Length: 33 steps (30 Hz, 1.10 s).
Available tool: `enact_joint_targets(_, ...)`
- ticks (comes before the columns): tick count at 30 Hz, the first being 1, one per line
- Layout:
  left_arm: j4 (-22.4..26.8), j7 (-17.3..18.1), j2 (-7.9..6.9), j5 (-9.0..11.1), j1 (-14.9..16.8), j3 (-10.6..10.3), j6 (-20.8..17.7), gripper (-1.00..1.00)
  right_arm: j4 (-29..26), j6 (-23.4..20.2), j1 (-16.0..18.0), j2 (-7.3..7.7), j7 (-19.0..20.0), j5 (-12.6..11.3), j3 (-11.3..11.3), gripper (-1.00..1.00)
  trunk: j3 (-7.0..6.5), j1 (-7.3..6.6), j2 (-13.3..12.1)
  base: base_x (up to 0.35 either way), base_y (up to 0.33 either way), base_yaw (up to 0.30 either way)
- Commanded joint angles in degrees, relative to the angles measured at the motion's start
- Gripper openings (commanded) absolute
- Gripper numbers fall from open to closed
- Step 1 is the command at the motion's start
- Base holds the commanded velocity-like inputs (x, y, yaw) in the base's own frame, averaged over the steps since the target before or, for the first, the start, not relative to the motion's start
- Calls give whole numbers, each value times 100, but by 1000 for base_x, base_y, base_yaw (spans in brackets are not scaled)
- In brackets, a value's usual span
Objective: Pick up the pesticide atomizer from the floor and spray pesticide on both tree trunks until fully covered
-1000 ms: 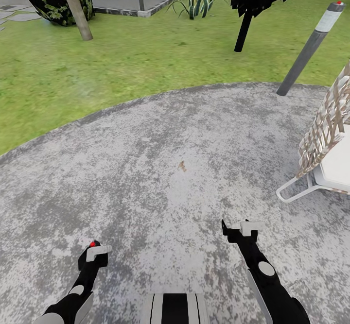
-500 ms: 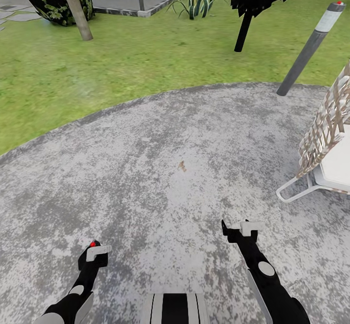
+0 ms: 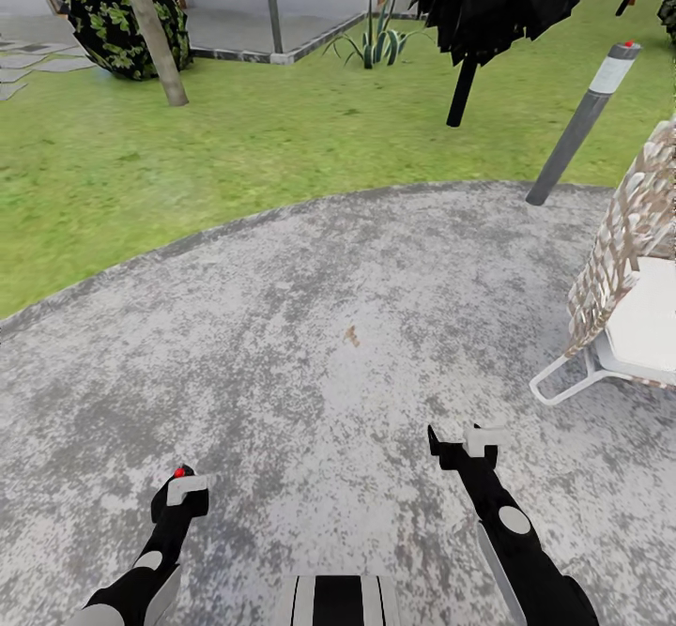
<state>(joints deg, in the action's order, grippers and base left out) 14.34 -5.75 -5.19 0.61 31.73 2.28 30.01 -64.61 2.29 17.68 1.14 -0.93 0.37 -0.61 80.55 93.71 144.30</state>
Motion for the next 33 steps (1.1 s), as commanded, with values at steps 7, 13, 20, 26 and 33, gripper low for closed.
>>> enact_joint_targets(7,-10,-6,-17,6,0,-7,-40,-100,5,64,-2,-42,-28,125,-7,100,-156,-18,-10,0,0,0)
enact_joint_targets(13,-19,8,-46,-11,0,-10,-62,-100,7,160,-8,-55,-31,132,-9,100,-289,-33,-18,0,0,0)
enact_joint_targets(20,-50,-20,-30,-5,-689,-11,-38,-100,271,2254,-1687,157,-13,155,35,100,-444,-51,-27,0,0,0)
enact_joint_targets(26,-66,-23,-35,-6,-971,-5,-39,-100,1147,3491,-2130,159,-16,148,43,100,-577,-67,-35,0,0,0)
enact_joint_targets(33,-88,-29,-43,-6,-1122,0,-24,-100,1657,3674,-2169,163,-15,147,52,100,-732,-85,-44,0,0,0)
